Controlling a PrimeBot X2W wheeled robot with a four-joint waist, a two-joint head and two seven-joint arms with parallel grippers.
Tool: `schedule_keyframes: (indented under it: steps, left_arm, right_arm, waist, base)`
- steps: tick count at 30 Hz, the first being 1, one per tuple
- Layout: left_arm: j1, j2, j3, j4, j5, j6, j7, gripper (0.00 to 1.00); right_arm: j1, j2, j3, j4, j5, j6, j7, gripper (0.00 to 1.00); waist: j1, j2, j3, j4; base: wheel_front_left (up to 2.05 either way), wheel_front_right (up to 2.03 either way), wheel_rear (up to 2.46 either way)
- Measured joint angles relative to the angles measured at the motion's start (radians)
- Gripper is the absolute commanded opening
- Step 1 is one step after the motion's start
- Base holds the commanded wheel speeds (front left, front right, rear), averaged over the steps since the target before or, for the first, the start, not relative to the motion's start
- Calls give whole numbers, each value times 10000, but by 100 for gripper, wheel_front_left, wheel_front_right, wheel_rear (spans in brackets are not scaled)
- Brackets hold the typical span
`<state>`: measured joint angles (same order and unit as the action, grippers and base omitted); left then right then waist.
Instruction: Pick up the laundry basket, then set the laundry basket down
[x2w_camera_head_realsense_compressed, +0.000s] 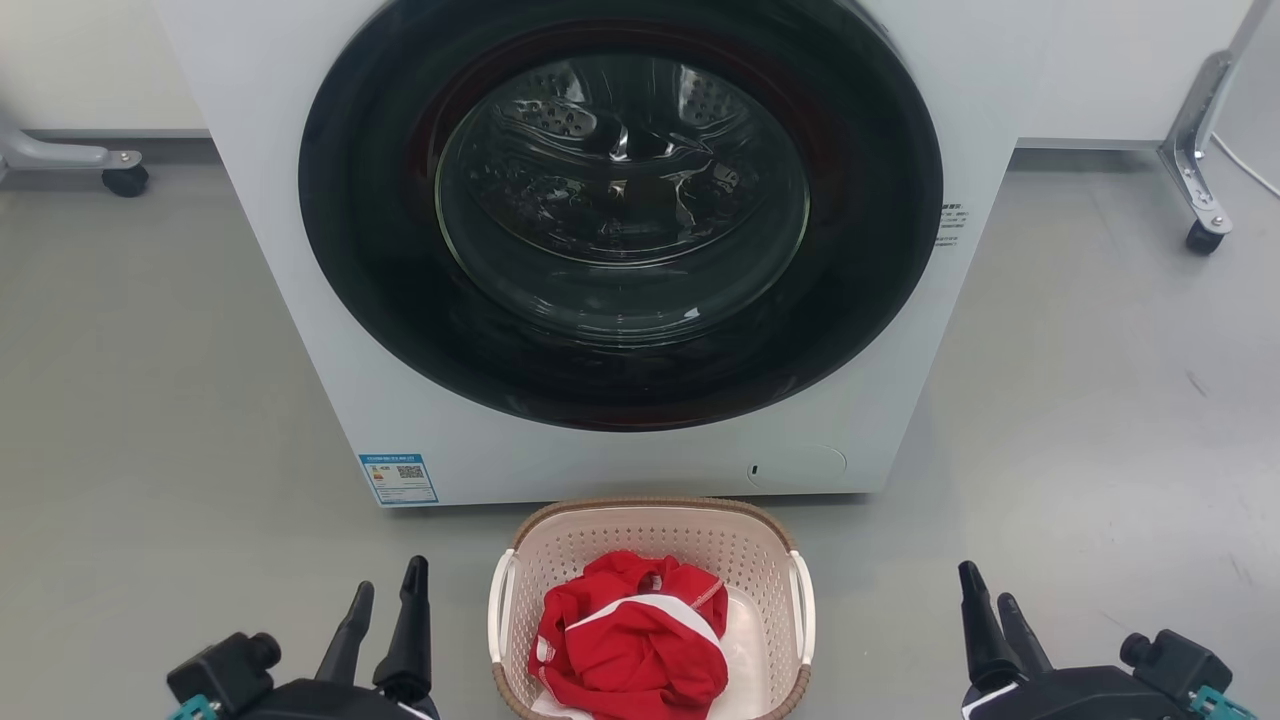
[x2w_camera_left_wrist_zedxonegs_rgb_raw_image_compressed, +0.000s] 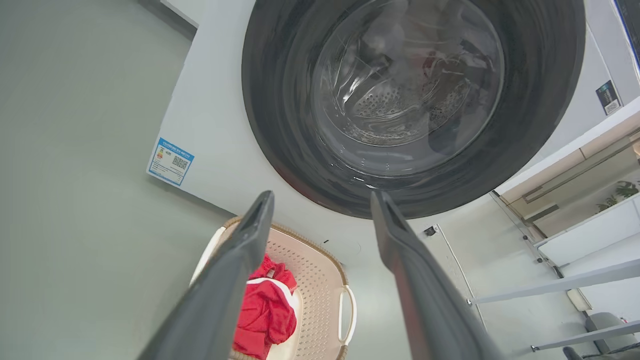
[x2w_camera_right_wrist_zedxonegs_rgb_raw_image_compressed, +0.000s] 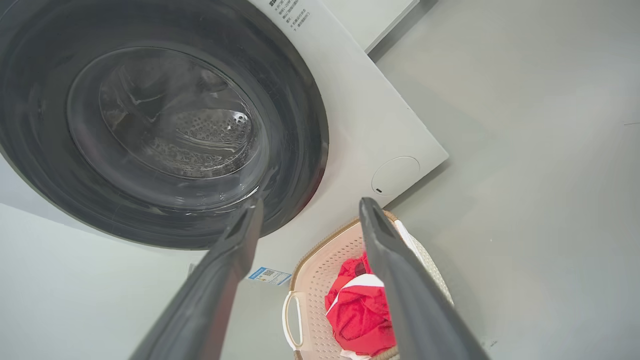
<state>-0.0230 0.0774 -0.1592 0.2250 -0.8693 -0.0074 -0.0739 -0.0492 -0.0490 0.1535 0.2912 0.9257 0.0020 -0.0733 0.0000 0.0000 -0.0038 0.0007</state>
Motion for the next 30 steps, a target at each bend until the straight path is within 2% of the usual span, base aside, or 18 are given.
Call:
schedule_keyframes:
  steps: [30]
  left_arm:
    - [-54,222,-1131,-320,4920,792,-1099,100]
  right_arm:
    - [-35,-96,1344,-297,-4696,-738,-1058,100]
  waist:
    - [0,0,108,-2]
  base:
    - [0,0,0]
